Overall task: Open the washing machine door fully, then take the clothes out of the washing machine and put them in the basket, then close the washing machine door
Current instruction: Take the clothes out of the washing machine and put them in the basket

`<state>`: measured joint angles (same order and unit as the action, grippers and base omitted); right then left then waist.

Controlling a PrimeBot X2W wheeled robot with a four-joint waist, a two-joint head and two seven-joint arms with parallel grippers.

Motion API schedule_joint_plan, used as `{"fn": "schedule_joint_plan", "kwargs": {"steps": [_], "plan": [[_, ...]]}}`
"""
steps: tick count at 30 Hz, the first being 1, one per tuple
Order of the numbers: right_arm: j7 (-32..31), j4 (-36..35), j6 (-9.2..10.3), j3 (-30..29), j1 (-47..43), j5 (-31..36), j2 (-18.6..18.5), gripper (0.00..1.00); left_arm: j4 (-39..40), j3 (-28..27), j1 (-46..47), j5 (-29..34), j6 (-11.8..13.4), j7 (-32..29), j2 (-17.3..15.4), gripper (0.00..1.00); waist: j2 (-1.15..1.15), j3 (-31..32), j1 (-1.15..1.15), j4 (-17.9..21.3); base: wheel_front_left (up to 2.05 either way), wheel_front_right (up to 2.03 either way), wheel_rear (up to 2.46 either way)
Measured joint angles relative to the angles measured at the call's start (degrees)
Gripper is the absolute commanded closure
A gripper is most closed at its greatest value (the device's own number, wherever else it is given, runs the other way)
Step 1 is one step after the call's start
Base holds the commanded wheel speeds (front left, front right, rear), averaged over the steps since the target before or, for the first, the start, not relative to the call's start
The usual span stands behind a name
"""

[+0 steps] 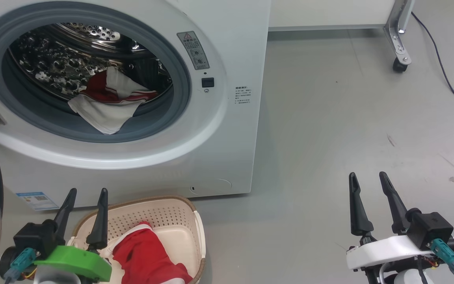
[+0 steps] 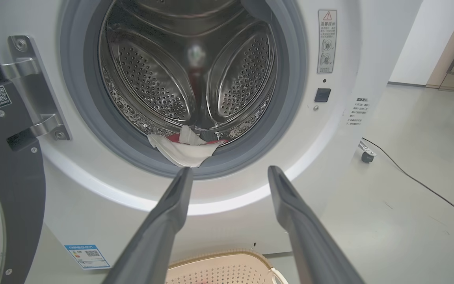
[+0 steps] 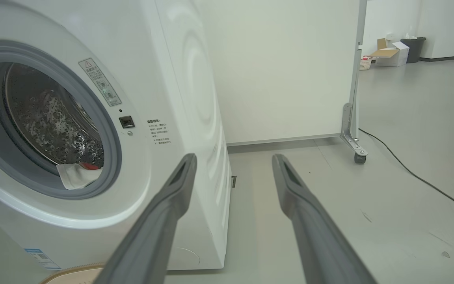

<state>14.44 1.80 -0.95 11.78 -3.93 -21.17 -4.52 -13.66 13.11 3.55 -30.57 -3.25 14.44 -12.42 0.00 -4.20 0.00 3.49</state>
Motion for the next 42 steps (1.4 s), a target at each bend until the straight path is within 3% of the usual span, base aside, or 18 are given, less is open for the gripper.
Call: {"fn": "schedule_joint_plan", "kwargs": {"steps": [9,19,25,35,42], "plan": [[0.0,-0.8,0.00,1.5,0.0,0.0,0.5,0.00,1.3,-0.1,0.0,0.9,-0.1,0.0,-1.8,0.00,0.00,-2.9,0.00,1.6,0.00,0.00,0.00],[0.0,-1.8,0.00,4.6,0.3,0.2,1.3,0.00,3.1,-1.0,1.6,2.2,-0.6,-2.3,-7.1,0.00,0.00,-8.7,0.00,4.4,0.00,0.00,0.00],[0.0,-2.6,0.00,6.5,2.3,0.2,1.7,0.00,3.4,-3.4,6.5,3.7,-0.5,-6.3,-12.2,0.00,0.00,-12.8,0.00,7.0,0.00,0.00,0.00],[0.0,-2.9,-0.20,10.0,5.0,0.0,1.9,0.00,1.6,-5.9,13.8,4.1,-0.1,-13.3,-17.5,0.00,0.00,-17.9,0.00,12.7,0.00,0.00,0.00],[0.0,-4.2,0.71,11.5,6.6,-3.9,1.9,0.00,-0.8,-6.2,20.6,3.9,-0.1,-18.7,-20.5,0.00,0.00,-21.2,0.00,17.3,0.00,0.00,0.00]]}}
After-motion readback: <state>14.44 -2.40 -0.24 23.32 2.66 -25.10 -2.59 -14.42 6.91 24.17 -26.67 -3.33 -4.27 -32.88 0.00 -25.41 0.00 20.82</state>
